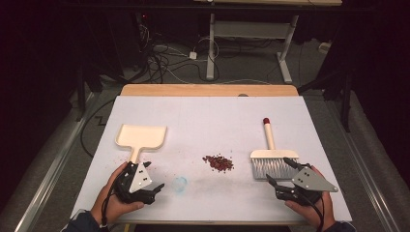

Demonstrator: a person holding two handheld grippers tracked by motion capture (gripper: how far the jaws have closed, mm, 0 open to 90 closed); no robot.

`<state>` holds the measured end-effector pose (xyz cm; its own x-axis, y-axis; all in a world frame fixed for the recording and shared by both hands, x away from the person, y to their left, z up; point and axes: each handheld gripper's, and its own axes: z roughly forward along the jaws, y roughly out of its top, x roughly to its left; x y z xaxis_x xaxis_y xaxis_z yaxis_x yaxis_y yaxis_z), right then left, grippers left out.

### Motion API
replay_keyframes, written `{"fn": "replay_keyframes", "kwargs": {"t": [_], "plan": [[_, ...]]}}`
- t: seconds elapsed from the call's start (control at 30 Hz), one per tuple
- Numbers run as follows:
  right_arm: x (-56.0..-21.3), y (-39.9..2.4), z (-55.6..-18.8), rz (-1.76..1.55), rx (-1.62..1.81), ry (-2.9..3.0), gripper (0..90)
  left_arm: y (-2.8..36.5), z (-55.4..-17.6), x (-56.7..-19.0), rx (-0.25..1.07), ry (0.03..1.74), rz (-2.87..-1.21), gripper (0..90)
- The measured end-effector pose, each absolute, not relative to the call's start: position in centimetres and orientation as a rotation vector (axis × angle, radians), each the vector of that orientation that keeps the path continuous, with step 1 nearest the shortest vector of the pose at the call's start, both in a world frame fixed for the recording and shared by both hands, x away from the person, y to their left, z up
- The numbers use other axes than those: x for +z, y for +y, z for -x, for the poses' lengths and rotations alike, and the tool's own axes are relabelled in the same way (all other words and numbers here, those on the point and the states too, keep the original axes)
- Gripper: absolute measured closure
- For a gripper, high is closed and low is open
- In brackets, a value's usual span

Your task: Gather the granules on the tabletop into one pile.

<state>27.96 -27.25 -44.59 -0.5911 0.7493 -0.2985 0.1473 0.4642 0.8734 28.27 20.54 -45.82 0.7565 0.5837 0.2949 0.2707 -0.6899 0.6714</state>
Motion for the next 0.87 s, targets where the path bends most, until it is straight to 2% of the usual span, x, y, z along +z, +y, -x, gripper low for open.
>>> {"fn": "replay_keyframes", "kwargs": {"t": [0.87], "plan": [[-44.76, -27.21, -28.25, -0.751, 1.087, 2.036, 23.3, 20.45, -28.99, -45.93, 0.640, 0.642, -2.331, 18.5]]}}
